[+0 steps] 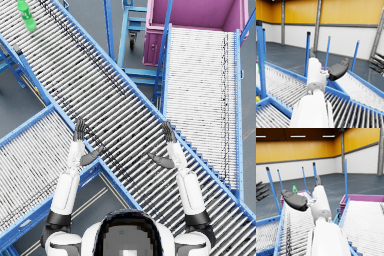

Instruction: Pick up the oil and place it on the left assembly line, put the cola on the right, and keep Sprite still

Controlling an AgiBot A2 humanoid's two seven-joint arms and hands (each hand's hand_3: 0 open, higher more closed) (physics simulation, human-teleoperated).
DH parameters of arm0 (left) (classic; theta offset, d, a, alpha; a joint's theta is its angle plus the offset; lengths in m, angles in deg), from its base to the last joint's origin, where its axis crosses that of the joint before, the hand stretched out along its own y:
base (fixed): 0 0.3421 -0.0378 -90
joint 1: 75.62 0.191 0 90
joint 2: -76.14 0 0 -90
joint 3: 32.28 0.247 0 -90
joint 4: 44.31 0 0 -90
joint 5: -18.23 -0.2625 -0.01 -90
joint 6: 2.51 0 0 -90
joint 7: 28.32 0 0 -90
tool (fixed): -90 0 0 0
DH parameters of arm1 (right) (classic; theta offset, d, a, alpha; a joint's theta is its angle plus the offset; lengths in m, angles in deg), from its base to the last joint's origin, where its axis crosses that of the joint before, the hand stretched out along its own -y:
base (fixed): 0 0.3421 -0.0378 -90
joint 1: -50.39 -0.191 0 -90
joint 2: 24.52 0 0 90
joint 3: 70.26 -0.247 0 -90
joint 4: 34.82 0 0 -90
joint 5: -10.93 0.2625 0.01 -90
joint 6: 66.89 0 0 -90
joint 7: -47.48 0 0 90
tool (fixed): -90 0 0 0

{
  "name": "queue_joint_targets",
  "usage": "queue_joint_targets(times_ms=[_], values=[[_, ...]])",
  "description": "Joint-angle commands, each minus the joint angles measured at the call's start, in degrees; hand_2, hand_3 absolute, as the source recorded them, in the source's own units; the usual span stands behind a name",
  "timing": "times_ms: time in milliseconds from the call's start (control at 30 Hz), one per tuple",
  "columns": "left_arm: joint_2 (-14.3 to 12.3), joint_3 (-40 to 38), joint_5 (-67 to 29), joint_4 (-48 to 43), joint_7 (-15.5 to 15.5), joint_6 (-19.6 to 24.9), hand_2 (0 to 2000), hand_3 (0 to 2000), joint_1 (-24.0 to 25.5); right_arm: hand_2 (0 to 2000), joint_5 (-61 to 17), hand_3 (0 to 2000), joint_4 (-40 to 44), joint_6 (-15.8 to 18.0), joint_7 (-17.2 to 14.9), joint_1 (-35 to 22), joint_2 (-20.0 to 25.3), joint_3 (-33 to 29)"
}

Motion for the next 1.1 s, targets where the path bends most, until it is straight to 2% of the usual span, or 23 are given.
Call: queue_joint_targets(times_ms=[33, 1100], values=[[0.00, 0.00, 0.00, 0.00, 0.00, 0.00, 0, 0, 0.00, 0, 0.00, 0, 0.00, 0.00, 0.00, 0.00, 0.00, 0.00], [0.00, 0.00, 0.00, 0.00, 0.00, 0.00, 0, 0, 0.00, 0, 0.00, 0, 0.00, 0.00, 0.00, 0.00, 0.00, 0.00]])
